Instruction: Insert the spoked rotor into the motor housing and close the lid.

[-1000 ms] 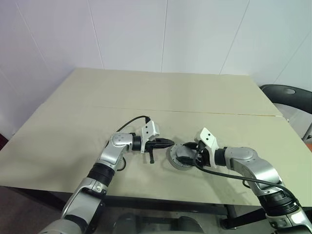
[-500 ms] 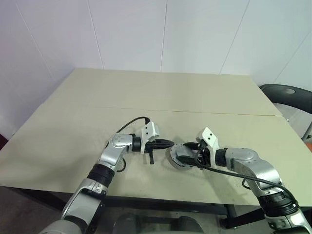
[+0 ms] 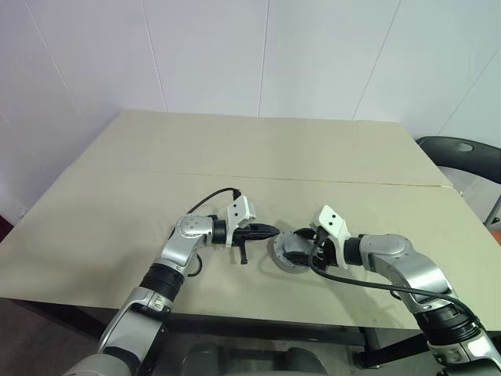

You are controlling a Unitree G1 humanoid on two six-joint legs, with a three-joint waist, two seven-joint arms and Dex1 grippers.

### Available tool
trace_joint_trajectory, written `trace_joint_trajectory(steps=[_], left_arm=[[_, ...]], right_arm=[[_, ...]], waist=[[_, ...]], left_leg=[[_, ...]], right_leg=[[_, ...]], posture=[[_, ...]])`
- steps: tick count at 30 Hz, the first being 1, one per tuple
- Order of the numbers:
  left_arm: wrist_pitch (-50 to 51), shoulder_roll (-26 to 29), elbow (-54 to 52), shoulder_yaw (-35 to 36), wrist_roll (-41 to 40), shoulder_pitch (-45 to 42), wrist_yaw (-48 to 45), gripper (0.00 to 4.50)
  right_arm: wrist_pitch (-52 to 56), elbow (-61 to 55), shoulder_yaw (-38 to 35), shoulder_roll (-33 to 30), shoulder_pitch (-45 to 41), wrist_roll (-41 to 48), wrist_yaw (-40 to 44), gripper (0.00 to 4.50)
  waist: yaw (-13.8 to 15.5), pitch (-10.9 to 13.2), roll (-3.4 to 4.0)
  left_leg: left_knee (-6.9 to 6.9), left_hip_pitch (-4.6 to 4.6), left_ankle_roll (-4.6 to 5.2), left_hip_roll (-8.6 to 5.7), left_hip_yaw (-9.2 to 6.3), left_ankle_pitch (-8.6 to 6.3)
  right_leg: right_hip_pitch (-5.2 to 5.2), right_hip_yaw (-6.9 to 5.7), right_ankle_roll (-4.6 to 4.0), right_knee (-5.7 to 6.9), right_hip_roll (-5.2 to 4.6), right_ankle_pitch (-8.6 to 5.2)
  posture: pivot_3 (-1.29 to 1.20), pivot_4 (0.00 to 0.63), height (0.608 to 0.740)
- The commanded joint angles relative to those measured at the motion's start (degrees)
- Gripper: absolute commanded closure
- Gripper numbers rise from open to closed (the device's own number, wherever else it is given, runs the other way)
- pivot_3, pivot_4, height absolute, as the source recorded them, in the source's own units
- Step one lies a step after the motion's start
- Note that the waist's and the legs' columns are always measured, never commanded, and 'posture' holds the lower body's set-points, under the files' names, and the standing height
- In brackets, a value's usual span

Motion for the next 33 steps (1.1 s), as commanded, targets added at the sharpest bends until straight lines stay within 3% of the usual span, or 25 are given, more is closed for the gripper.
trace_joint_trajectory(steps=[1, 23, 33], left_arm=[[-0.44, -0.14, -1.53, -0.23, 0.25, -0.69, -0.06, 4.50], [-2.94, -3.70, 5.62, -2.72, 2.25, -4.91, -2.21, 4.50], [-5.83, -3.85, 13.01, -7.83, 9.61, -5.81, -2.36, 4.50]], right_arm=[[3.87, 4.44, 5.64, -2.20, 3.08, -3.77, 0.69, 1.28], [4.85, 5.53, 7.29, -3.71, 3.19, -4.80, -0.50, 1.28], [4.40, 4.39, 5.89, -3.04, 3.77, -4.18, -1.52, 1.28]], waist=[[0.00, -0.01, 0.00], [0.04, -0.24, 0.06], [0.00, -0.52, 0.13]], left_leg=[[0.00, 0.01, 0.00, 0.00, 0.00, 0.00], [0.03, 0.24, 0.23, -0.37, -0.03, -0.14], [-0.57, 0.84, 0.32, -0.39, 0.01, -0.22]], right_leg=[[0.01, 0.00, 0.00, 0.00, 0.00, 0.00], [0.41, -0.05, 0.02, -0.09, -0.42, -0.01], [1.19, -0.22, 0.24, -0.97, -0.43, -0.13]], posture=[[0.00, 0.000, 0.740], [0.00, 0.000, 0.740], [0.00, 0.000, 0.740]])
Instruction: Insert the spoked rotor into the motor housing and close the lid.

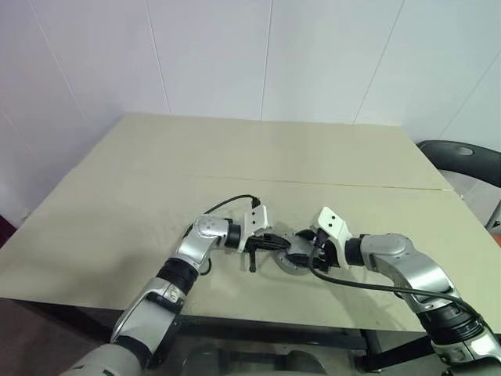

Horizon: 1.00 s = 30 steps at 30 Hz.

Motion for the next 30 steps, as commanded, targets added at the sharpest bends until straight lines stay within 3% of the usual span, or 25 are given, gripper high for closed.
trace_joint_trajectory(steps=[1, 7, 8, 9, 10, 11, 12, 14, 15, 16, 17, 18, 19, 20, 22, 30], left_arm=[[-1.83, 0.15, 3.36, -3.97, 5.07, -0.56, -0.09, 4.50], [-3.92, -0.88, 8.43, -6.42, 9.07, -2.03, 1.92, 4.50], [-4.29, -1.00, 9.29, -6.75, 9.76, -2.39, 2.27, 4.50], [-4.71, -1.13, 9.98, -7.00, 10.21, -2.75, 2.40, 4.50], [-5.06, -1.31, 10.56, -7.19, 10.44, -3.12, 2.49, 4.50], [-5.36, -1.47, 10.98, -7.27, 10.55, -3.42, 2.47, 4.50], [-5.59, -1.63, 11.32, -7.28, 10.62, -3.64, 2.42, 4.50], [-5.84, -1.86, 11.71, -7.21, 10.63, -3.99, 2.32, 4.50], [-5.97, -1.95, 11.89, -7.17, 10.61, -4.10, 2.26, 4.50], [-6.11, -2.04, 12.06, -7.09, 10.64, -4.17, 2.21, 4.50], [-6.24, -2.12, 12.22, -7.01, 10.68, -4.22, 2.14, 4.50], [-6.32, -2.22, 12.34, -6.93, 10.68, -4.25, 2.07, 4.50], [-6.37, -2.28, 12.34, -6.83, 10.62, -4.20, 1.88, 4.50], [-6.40, -2.33, 12.25, -6.73, 10.56, -4.08, 1.69, 4.50], [-6.45, -2.35, 11.99, -6.59, 10.48, -3.82, 1.35, 4.50], [-5.80, -1.99, 10.83, -6.57, 10.31, -3.04, 0.06, 4.50]], right_arm=[[4.32, 4.32, 4.20, -1.11, 3.76, -3.52, -0.99, 1.28], [4.17, 2.91, 2.21, 0.17, 3.42, -1.26, -1.38, 1.28], [4.23, 2.49, 1.74, 0.44, 3.39, -0.76, -1.37, 1.28], [4.07, 2.22, 1.08, 0.76, 3.29, -0.29, -1.37, 1.28], [3.93, 1.93, 0.02, 1.23, 3.11, 0.40, -1.39, 1.28], [3.82, 1.66, -0.97, 1.64, 2.89, 0.97, -1.44, 0.93], [3.83, 1.46, -1.91, 2.01, 2.68, 1.51, -1.40, 0.55], [4.12, 0.91, -3.42, 2.29, 2.27, 2.55, -0.78, 0.03], [4.07, 0.89, -4.05, 2.31, 2.09, 2.88, -0.59, 0.03], [3.91, 1.10, -4.60, 2.30, 1.90, 3.08, -0.64, 0.03], [3.83, 1.41, -5.00, 2.26, 1.74, 3.18, -0.66, 0.03], [3.73, 1.65, -5.29, 2.11, 1.68, 3.20, -0.53, 0.03], [3.33, 2.45, -5.82, 2.15, 1.42, 2.78, -1.02, 0.03], [3.06, 3.53, -6.65, 2.45, 1.00, 2.47, -1.89, 0.03], [3.02, 4.65, -7.46, 2.23, 0.63, 2.65, -1.90, 0.03], [5.91, 4.58, -14.38, 0.97, 1.22, 8.43, 0.13, 0.03]], waist=[[0.08, -0.20, 0.03], [0.24, -0.74, 0.34], [0.90, -1.08, -0.24], [1.66, -1.01, -1.03], [1.64, -0.78, -2.17], [1.67, -0.56, -2.30], [1.59, -0.77, -1.83], [1.11, -0.47, -0.38], [0.06, -0.27, 0.76], [-0.54, -0.49, 1.71], [-0.36, -0.86, 1.91], [-0.04, -0.99, 0.82], [0.16, -0.80, 0.20], [0.25, -0.75, 0.07], [0.04, -0.81, 0.19], [-0.10, -0.55, -0.13]], left_leg=[[-0.02, 0.01, 0.00, 0.00, 0.00, 0.00], [-0.22, -0.02, 0.01, 0.06, -0.01, -0.01], [-0.56, -0.23, 0.01, 0.06, 0.27, -0.01], [-1.29, 0.07, 0.00, 0.06, 0.97, -0.01], [-1.89, 0.99, 0.00, 0.15, 2.31, 0.00], [-1.84, 2.18, -0.07, 0.13, 3.40, 0.04], [-1.22, 2.16, -0.44, -0.02, 2.97, 0.26], [0.50, 1.78, -1.41, -0.68, -1.00, -0.26], [0.70, 1.96, -1.14, -0.95, -2.27, -0.94], [0.80, 1.79, -1.04, -0.88, -3.38, -1.34], [0.38, 1.54, -1.01, -0.61, -3.96, -1.36], [-0.49, 1.14, -0.99, -0.64, -3.53, -1.35], [-0.75, 1.54, -0.97, -1.32, -2.97, -1.34], [-0.95, 1.85, -0.97, -2.03, -3.16, -1.30], [-0.85, 1.90, -1.03, -2.22, -3.34, -1.25], [-0.41, 1.58, -0.34, -2.40, -3.07, -1.59]], right_leg=[[0.01, -0.01, 0.00, -0.02, 0.00, 0.00], [0.45, -0.05, 0.00, -0.24, 0.07, 0.00], [0.67, 0.13, -0.02, -0.06, 0.02, 0.00], [0.96, 0.55, -0.62, 1.39, -0.08, -0.43], [1.60, 1.03, -1.20, 3.50, -0.06, -2.43], [1.68, 2.11, -0.85, 3.88, -0.07, -5.23], [1.63, 2.02, -0.76, 4.00, -0.31, -5.32], [1.80, 0.23, -0.99, 3.87, -0.92, -5.14], [2.50, -0.71, -0.80, 3.50, -1.28, -5.04], [3.91, -1.68, -0.10, 2.09, -0.94, -4.67], [4.69, -1.81, 0.40, 0.45, 0.11, -4.33], [4.95, -1.21, 0.09, 0.87, 0.53, -4.14], [5.32, -0.26, 0.39, 1.95, 0.46, -4.71], [5.52, 0.84, 1.05, 1.93, 0.65, -6.59], [5.58, 0.85, 0.72, 1.95, 0.49, -6.59], [5.41, 0.47, 0.81, 1.85, -0.35, -6.52]], posture=[[0.00, 0.000, 0.740], [0.00, 0.000, 0.740], [0.00, 0.000, 0.740], [0.00, 0.000, 0.740], [0.00, 0.000, 0.740], [0.00, 0.000, 0.740], [0.00, 0.000, 0.740], [0.00, 0.000, 0.740], [0.00, 0.000, 0.740], [0.00, 0.000, 0.740], [0.00, 0.000, 0.740], [0.00, 0.000, 0.740], [0.00, 0.000, 0.740], [0.00, 0.000, 0.740], [0.00, 0.000, 0.740], [0.00, 0.000, 0.740]])
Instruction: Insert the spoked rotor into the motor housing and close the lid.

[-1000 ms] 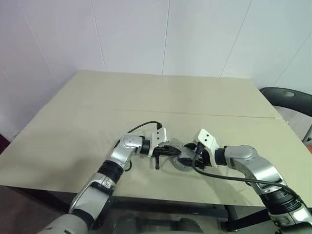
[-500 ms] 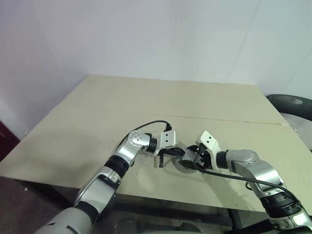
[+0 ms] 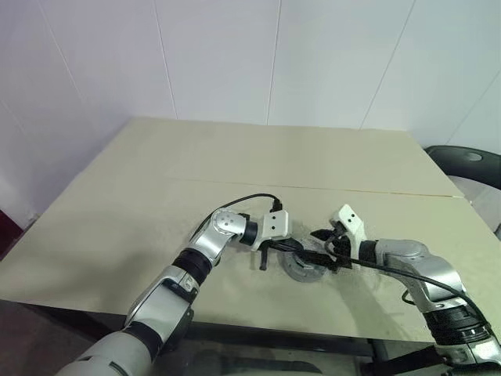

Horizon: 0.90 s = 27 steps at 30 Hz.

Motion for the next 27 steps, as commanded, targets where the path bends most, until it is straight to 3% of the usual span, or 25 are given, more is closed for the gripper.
trace_joint_trajectory(steps=[1, 16, 27], left_arm=[[2.57, 1.83, 2.95, -2.55, 3.27, 2.51, -1.30, 4.50], [3.16, 3.11, 0.87, -2.81, 3.17, 3.85, -2.74, 4.50], [2.74, 3.78, 0.84, -2.39, 2.98, 2.93, -2.80, 4.50]], right_arm=[[2.22, -0.28, -5.24, -1.06, -0.39, 3.27, 0.18, 0.03], [30.92, -0.63, -15.15, -6.77, -0.23, 17.30, -0.80, 0.03], [41.88, -0.95, -11.67, -1.01, -3.28, 20.34, -5.78, 0.03]], waist=[[-0.03, 0.10, 0.02], [-0.16, 0.24, 0.30], [-0.25, 0.27, 0.33]], left_leg=[[0.05, -0.06, 0.02, 0.01, 0.00, -0.01], [0.23, -0.54, 0.08, 0.12, 0.00, -0.04], [0.20, -0.63, 0.09, 0.18, 0.00, -0.04]], right_leg=[[-0.04, -0.01, 0.04, 0.01, 0.00, 0.02], [-0.61, -0.05, 0.12, 0.17, 0.02, 0.06], [-0.78, -0.09, 0.13, 0.18, 0.02, 0.07]], posture=[[0.00, 0.000, 0.740], [0.00, 0.000, 0.740], [0.00, 0.000, 0.740]])
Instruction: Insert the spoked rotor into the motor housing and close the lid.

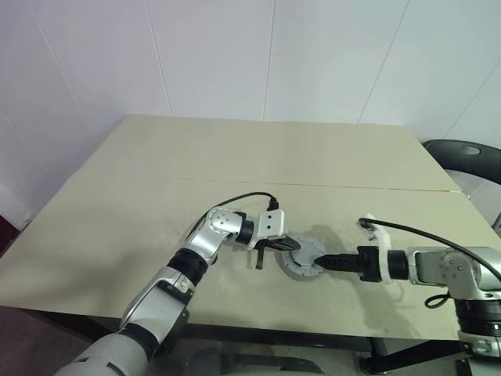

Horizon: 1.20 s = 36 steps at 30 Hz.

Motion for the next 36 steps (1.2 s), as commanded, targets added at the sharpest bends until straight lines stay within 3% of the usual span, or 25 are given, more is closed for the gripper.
trace_joint_trajectory(steps=[1, 6, 12, 18, 21, 24, 29, 32, 36], left_arm=[[2.51, 2.06, 4.02, -2.77, 3.69, 1.95, -1.06, 4.50], [2.46, 2.41, 3.75, -2.77, 3.59, 2.01, -1.16, 4.50], [2.28, 2.47, 3.84, -3.02, 3.81, 1.97, -1.22, 4.50], [2.30, 2.37, 3.70, -3.09, 3.74, 1.00, -1.00, 4.50], [2.11, 2.47, 4.28, -2.90, 3.84, 0.26, -0.77, 4.50], [1.69, 2.70, 4.91, -2.68, 4.02, -0.23, -0.47, 4.50], [1.34, 3.07, 5.50, -2.62, 4.24, -0.28, -0.12, 4.50], [1.15, 3.05, 5.64, -2.58, 4.22, -0.13, 0.02, 4.50], [0.75, 2.61, 5.63, -1.81, 3.55, 0.17, 0.48, 4.50]], right_arm=[[2.17, -1.60, 1.37, 1.10, -0.82, 1.13, -1.36, 0.03], [3.03, -2.19, 4.36, 0.68, 0.55, 0.69, -1.82, 0.03], [5.92, -2.46, 3.31, 7.75, -0.40, 2.86, -3.44, 0.03], [9.25, 3.75, -7.89, 22.45, -7.02, 3.93, -8.60, 0.03], [9.30, 6.63, -12.49, 26.54, -10.39, 3.62, -10.98, 0.03], [8.78, 8.03, -15.21, 27.82, -12.38, 3.02, -12.26, 0.61], [9.30, 7.60, -15.35, 26.81, -11.94, 3.83, -12.31, 2.10], [9.29, 7.43, -14.87, 26.45, -11.47, 3.66, -12.28, 2.55], [9.03, 7.54, -14.31, 26.29, -11.47, 3.24, -12.45, 2.73]], waist=[[0.00, 0.01, 0.03], [-0.12, -0.02, -0.05], [-0.65, -0.16, -0.25], [-2.51, -0.19, -0.47], [-3.58, -0.03, -0.28], [-4.35, 0.24, 0.00], [-4.11, 0.59, 0.51], [-3.86, 0.58, 0.61], [-3.35, 0.59, 0.60]], left_leg=[[0.00, -0.02, 0.00, 0.00, 0.00, 0.00], [0.00, -0.02, 0.01, 0.00, 0.00, -0.01], [0.00, 0.01, 0.00, 0.10, 0.00, -0.01], [-0.01, 0.27, -0.01, 0.24, -0.15, -0.01], [-0.01, 0.25, -0.01, 0.24, -0.48, 0.00], [0.02, 0.26, 0.12, 0.09, -1.18, 0.08], [0.02, 0.18, 0.12, 0.15, -1.23, 0.12], [0.04, 0.22, 0.12, 0.15, -1.18, 0.12], [0.09, 0.31, 0.09, 0.15, -1.17, 0.10]], right_leg=[[-0.02, 0.00, 0.00, 0.00, 0.00, 0.00], [-0.02, 0.00, 0.00, 0.00, 0.00, 0.00], [-0.02, -0.06, 0.00, 0.01, 0.04, 0.00], [-0.12, -0.20, 0.51, 0.05, -0.01, 0.34], [-0.34, -0.27, 0.59, 0.10, 0.01, 0.87], [-0.85, -0.54, 0.57, 0.08, 0.02, 1.40], [-1.37, -0.47, 0.55, 0.45, 0.07, 1.49], [-1.39, -0.41, 0.54, 0.52, 0.05, 1.49], [-1.52, -0.35, 0.52, 0.49, 0.01, 1.50]], posture=[[0.00, 0.000, 0.740], [0.00, 0.000, 0.740], [0.00, 0.000, 0.740], [0.00, 0.000, 0.740], [0.00, 0.000, 0.740], [0.00, 0.000, 0.740], [0.00, 0.000, 0.740], [0.00, 0.000, 0.740], [0.00, 0.000, 0.740]])
